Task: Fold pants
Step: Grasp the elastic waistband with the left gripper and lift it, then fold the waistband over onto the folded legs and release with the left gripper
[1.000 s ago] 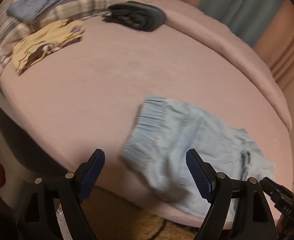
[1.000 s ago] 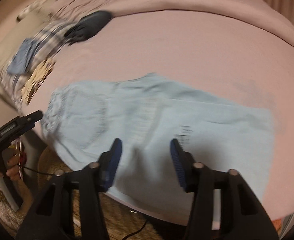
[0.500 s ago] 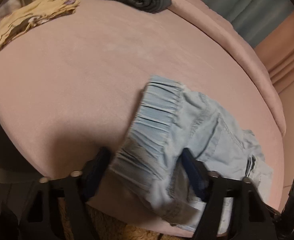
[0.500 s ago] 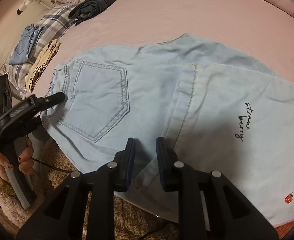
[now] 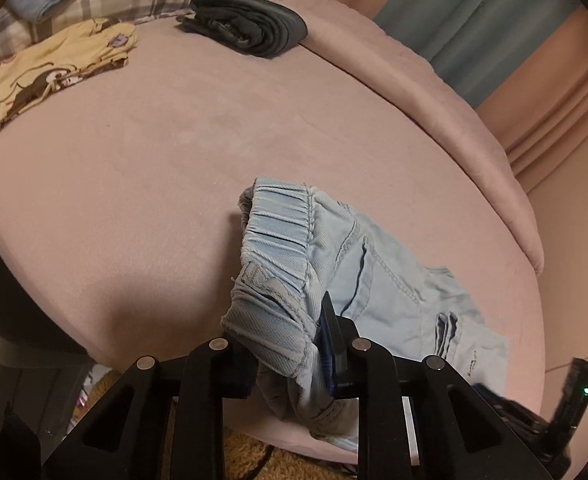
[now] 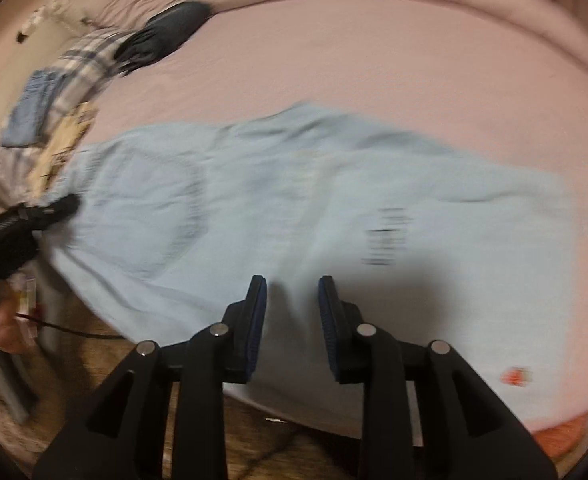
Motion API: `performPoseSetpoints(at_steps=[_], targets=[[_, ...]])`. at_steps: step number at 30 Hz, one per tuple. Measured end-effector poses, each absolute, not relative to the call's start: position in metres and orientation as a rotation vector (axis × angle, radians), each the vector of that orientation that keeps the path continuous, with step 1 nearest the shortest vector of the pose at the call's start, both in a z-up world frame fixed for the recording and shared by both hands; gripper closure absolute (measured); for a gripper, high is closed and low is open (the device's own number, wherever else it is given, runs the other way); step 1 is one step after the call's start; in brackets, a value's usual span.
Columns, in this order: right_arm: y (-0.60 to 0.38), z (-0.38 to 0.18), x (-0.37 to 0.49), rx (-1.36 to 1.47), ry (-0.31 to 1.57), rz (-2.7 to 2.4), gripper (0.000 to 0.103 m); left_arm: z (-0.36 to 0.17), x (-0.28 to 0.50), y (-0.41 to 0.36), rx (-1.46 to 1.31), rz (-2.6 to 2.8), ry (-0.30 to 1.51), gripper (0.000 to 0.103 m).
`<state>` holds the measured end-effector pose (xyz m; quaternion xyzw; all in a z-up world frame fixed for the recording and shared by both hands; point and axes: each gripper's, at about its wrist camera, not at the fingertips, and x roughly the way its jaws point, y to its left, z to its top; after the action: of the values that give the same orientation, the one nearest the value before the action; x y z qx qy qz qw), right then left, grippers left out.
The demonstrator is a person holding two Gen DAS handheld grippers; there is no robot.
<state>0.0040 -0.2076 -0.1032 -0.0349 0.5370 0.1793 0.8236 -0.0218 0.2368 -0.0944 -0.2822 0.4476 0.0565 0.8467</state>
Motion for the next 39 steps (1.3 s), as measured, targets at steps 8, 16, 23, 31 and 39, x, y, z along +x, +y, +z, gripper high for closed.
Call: performPoseSetpoints(at_steps=[8, 16, 23, 31, 39], targets=[[-0.310, -0.119, -0.011, 0.024, 1.227, 0.130, 0.062, -0.095, -0.022, 0.238, -0.571, 0.141, 0.950, 0.080], [-0.316, -0.113, -0.017, 0.051, 1.220, 0.150, 0.062, -0.087, -0.026, 0.232, -0.545, 0.152, 0.938, 0.081], [-0.303, -0.113, -0.013, 0.023, 1.214, 0.143, 0.059, -0.081, -0.026, 0.229, -0.526, 0.157, 0.933, 0.081], [-0.306, -0.111, -0.014, 0.041, 1.217, 0.139, 0.059, -0.061, -0.025, 0.210, -0.451, 0.141, 0.899, 0.083], [-0.319, -0.107, -0.018, 0.096, 1.200, 0.134, 0.059, -0.024, -0.024, 0.180, -0.386, 0.040, 0.835, 0.086]])
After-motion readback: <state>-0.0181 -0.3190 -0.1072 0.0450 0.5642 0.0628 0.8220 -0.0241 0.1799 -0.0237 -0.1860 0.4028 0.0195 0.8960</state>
